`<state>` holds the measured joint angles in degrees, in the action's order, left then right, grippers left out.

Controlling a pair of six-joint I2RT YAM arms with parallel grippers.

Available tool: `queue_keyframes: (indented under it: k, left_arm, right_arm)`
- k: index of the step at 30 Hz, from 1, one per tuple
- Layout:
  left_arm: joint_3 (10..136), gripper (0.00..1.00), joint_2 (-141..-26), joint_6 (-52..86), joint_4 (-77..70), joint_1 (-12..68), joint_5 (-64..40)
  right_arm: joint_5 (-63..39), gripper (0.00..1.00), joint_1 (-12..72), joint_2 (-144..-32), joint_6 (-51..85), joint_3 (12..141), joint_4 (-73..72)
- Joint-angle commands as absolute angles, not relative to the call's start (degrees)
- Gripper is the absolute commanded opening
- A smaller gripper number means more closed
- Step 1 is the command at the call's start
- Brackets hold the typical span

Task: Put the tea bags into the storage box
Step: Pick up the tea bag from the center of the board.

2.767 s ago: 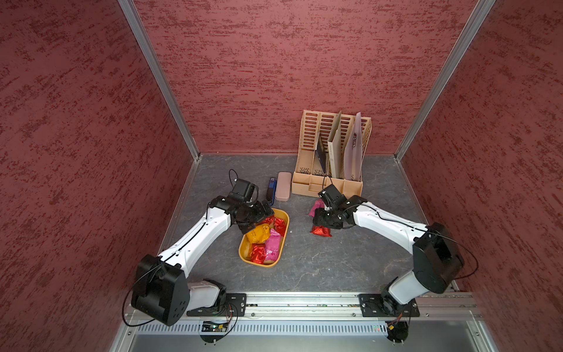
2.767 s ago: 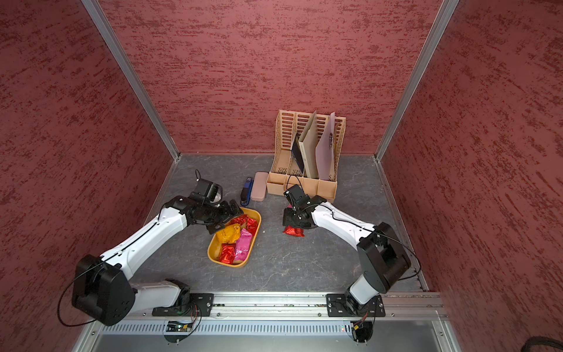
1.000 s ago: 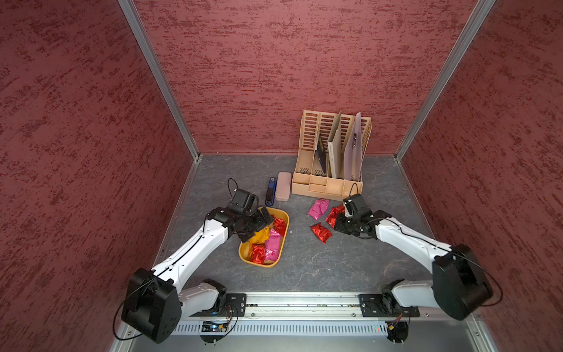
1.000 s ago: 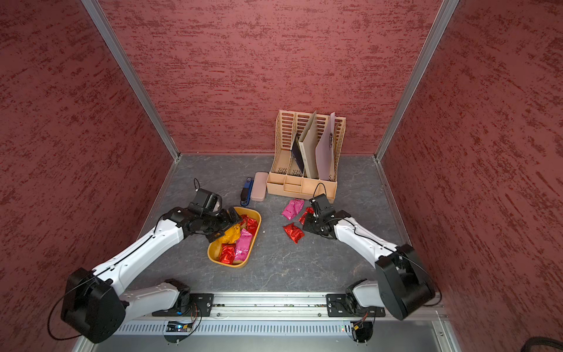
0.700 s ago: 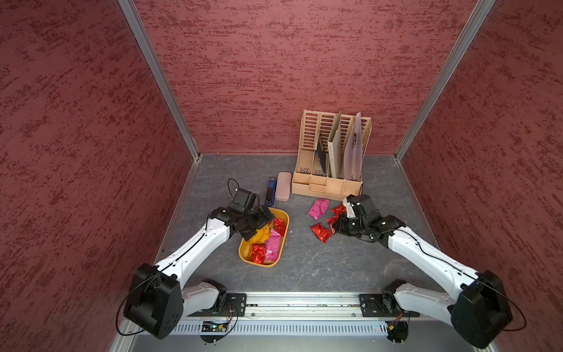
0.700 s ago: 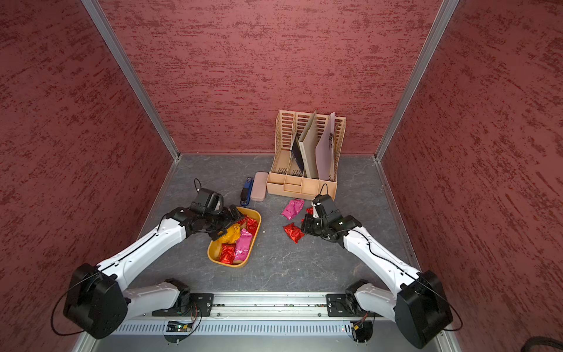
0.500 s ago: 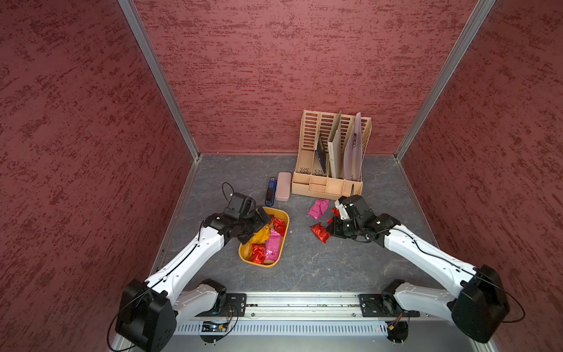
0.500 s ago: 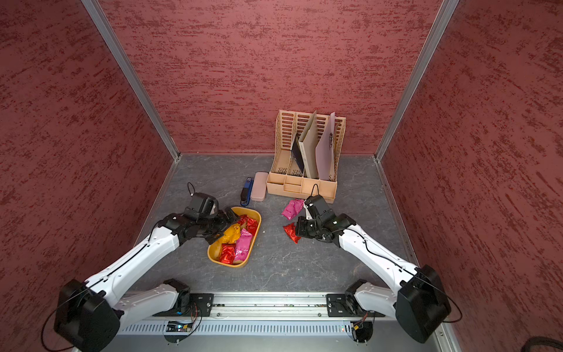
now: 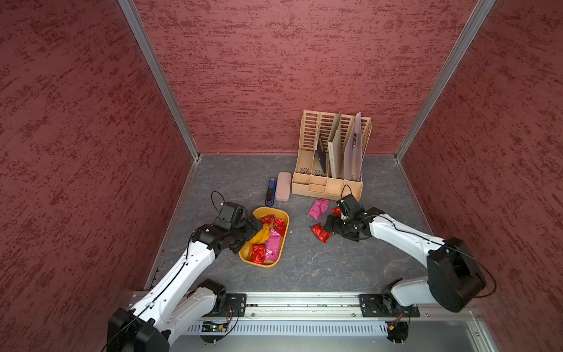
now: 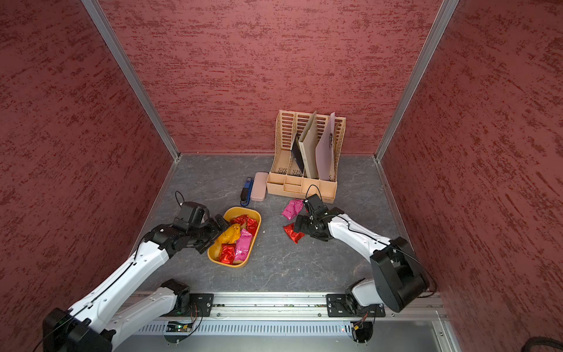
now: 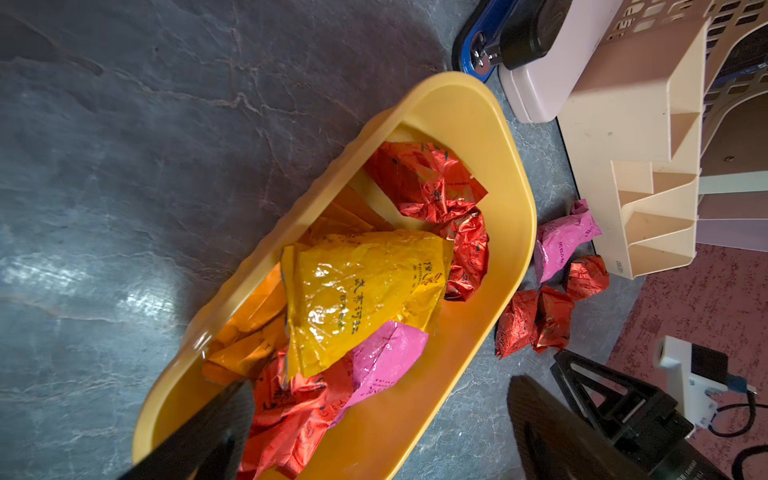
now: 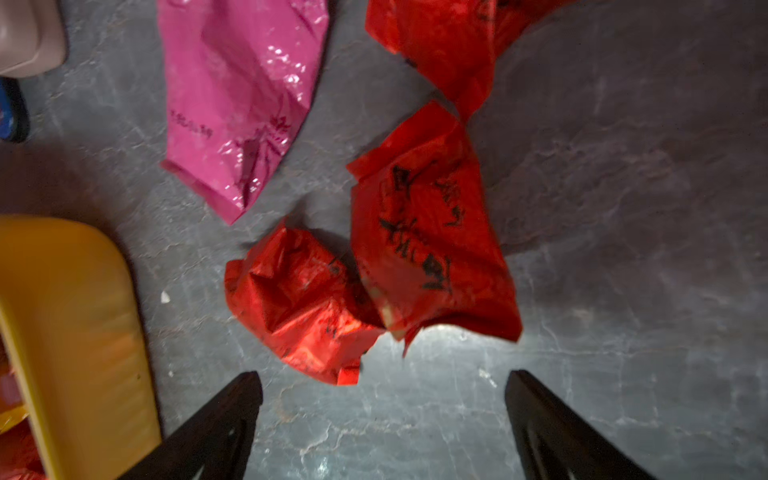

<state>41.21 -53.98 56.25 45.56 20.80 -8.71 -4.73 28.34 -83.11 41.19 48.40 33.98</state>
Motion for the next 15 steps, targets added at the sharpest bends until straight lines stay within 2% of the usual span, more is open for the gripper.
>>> queue_keyframes:
  k: [1, 9, 12, 15]
  left_arm:
    - [43.1, 1.00, -54.5, 54.0, 46.7, 19.5, -8.4]
    - [43.2, 1.00, -56.1, 52.6, 45.4, 17.2, -10.1]
    - [43.2, 1.00, -56.3, 52.4, 45.1, 16.8, -10.4]
    - [43.3, 1.00, -56.4, 52.2, 45.1, 16.5, -10.5]
  right_arm:
    - [0.6, 0.97, 27.8, -86.4, 42.2, 51.7, 31.5]
    - [1.7, 0.87, 27.1, -92.7, 40.5, 53.4, 28.7]
    - [2.2, 0.75, 26.8, -93.6, 38.6, 53.3, 27.9]
    - [2.7, 0.59, 26.7, -94.3, 36.7, 53.5, 28.2]
